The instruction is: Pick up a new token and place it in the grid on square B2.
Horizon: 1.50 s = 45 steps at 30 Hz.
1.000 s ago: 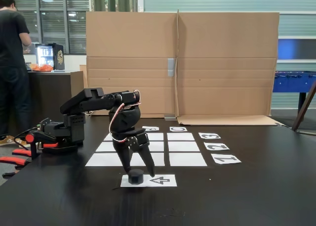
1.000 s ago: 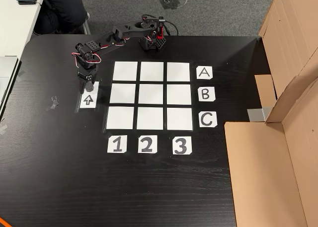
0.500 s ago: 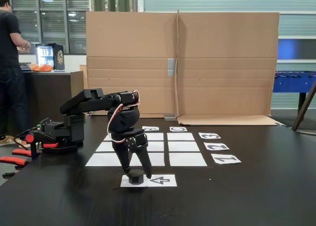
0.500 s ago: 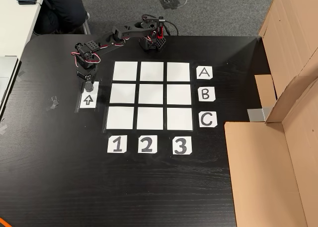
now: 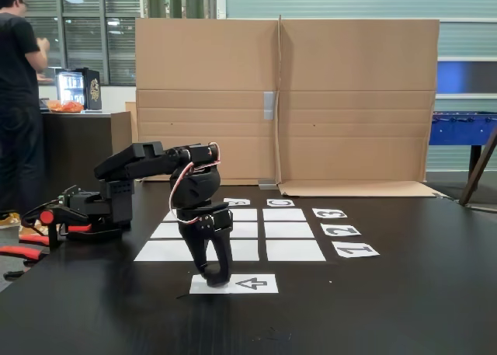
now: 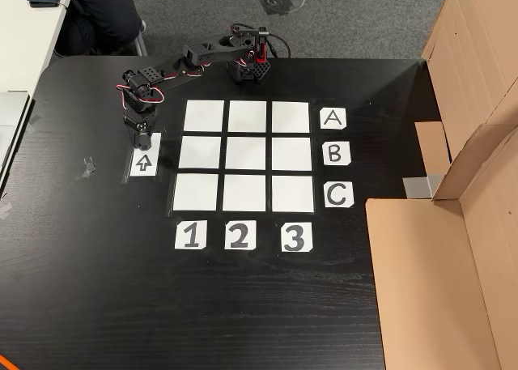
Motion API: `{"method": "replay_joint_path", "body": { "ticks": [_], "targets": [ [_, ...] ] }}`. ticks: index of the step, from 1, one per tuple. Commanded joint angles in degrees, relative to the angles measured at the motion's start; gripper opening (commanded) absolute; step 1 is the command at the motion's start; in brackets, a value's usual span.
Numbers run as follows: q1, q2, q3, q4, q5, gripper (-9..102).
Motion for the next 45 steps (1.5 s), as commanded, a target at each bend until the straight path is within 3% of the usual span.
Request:
{"method": "replay_joint_path", "body": {
  "ticks": [1,33,45],
  "targets": [
    [0.53,0.35,-2.55,-0.53,0.88,10],
    [-3.25,33.93,-0.53,4.92,1.14,10],
    [-17.93,56.60,23.64,4.92,2.11,10]
  ]
}}
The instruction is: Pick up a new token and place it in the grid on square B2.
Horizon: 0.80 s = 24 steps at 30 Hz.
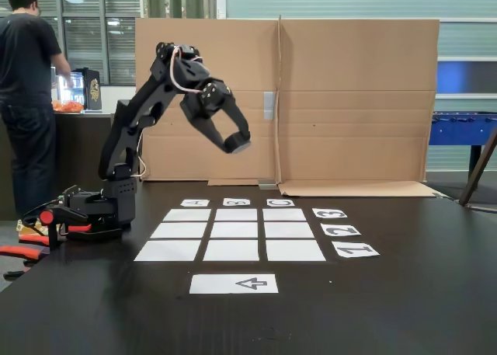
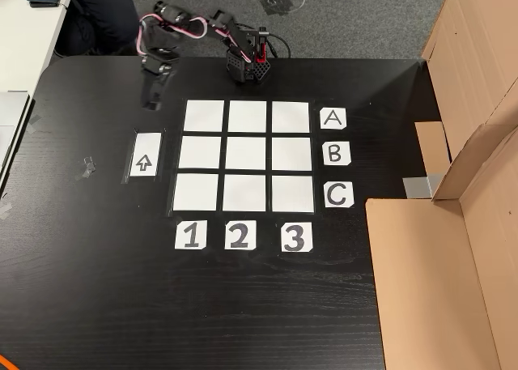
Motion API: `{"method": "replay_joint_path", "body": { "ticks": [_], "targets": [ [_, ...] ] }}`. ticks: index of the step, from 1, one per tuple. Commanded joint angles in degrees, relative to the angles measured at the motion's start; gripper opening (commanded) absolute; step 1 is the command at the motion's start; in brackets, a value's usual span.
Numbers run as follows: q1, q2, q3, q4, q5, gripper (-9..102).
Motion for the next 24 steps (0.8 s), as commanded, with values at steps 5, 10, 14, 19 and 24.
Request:
{"method": "replay_joint_path", "body": {
  "ticks": [5,10,14,19,24],
  "targets": [
    [-10.46,16.88,16.08,0.09,1.41,10],
    [-16.44,25.58,28.13,-0.26,1.49,10],
    [-20.04,30.41,37.00,-1.14,1.49,10],
    [-22.50,34.01,49.13,-5.36,1.58,10],
    [-24.26,37.27,63.11,-13.10,1.67,10]
  ]
}}
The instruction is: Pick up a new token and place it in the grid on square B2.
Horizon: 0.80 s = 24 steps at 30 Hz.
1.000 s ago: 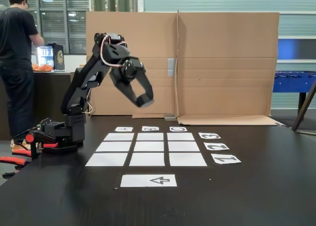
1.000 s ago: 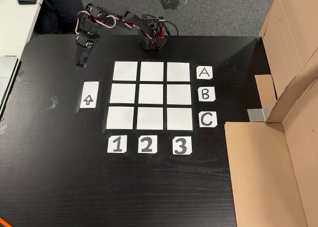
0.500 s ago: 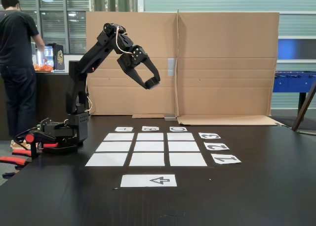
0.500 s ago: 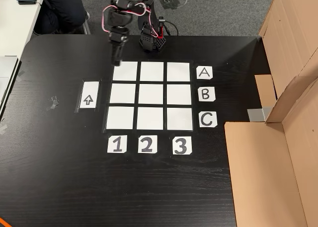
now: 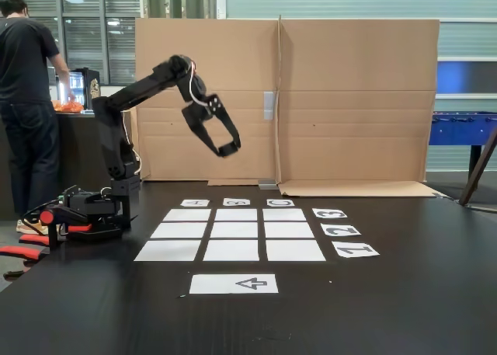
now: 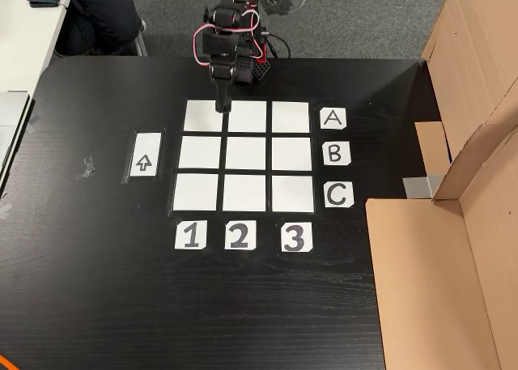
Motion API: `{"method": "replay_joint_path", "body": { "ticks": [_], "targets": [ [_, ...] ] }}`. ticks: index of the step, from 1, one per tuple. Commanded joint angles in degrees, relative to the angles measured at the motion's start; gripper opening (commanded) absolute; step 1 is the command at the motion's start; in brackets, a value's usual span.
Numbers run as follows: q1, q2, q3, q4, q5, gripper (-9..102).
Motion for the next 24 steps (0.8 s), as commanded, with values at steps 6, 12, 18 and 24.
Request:
{"method": "replay_joint_path", "body": {
  "ticks": [6,12,18,24],
  "targets": [
    [-3.52,3.87,17.93,-9.76,0.44,9],
    [-4.57,2.64,25.84,-15.47,0.44,9],
    [-4.75,-2.55,26.37,-17.14,0.44,9],
    [-4.75,-8.26,25.75,-19.07,0.44,9]
  ]
}}
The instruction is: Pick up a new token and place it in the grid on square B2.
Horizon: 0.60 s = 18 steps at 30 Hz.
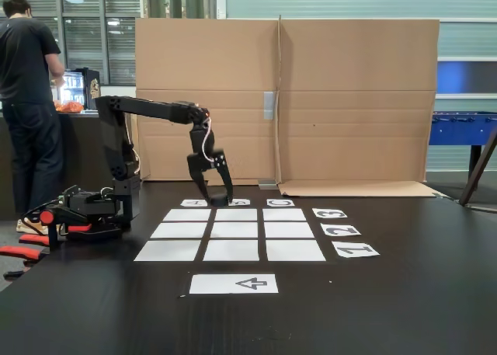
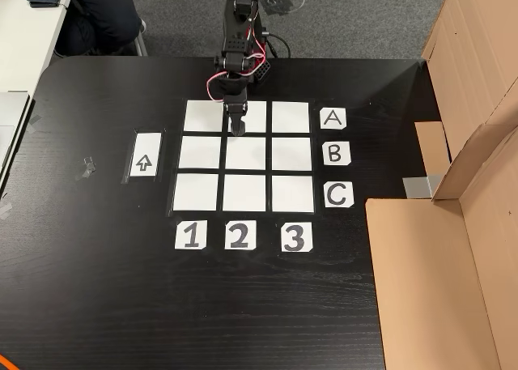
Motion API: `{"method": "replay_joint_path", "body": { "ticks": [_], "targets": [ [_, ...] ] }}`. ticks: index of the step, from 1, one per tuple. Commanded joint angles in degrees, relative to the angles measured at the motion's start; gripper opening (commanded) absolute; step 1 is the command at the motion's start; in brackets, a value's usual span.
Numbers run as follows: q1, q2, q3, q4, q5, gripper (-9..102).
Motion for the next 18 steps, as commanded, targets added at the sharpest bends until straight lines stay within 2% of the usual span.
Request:
{"method": "replay_joint_path", "body": {
  "ticks": [1,18],
  "targets": [
    [-0.26,-2.29,-0.70,-1.49,0.44,9],
    [-1.14,-13.10,-7.38,-3.16,0.35,9]
  ]
}}
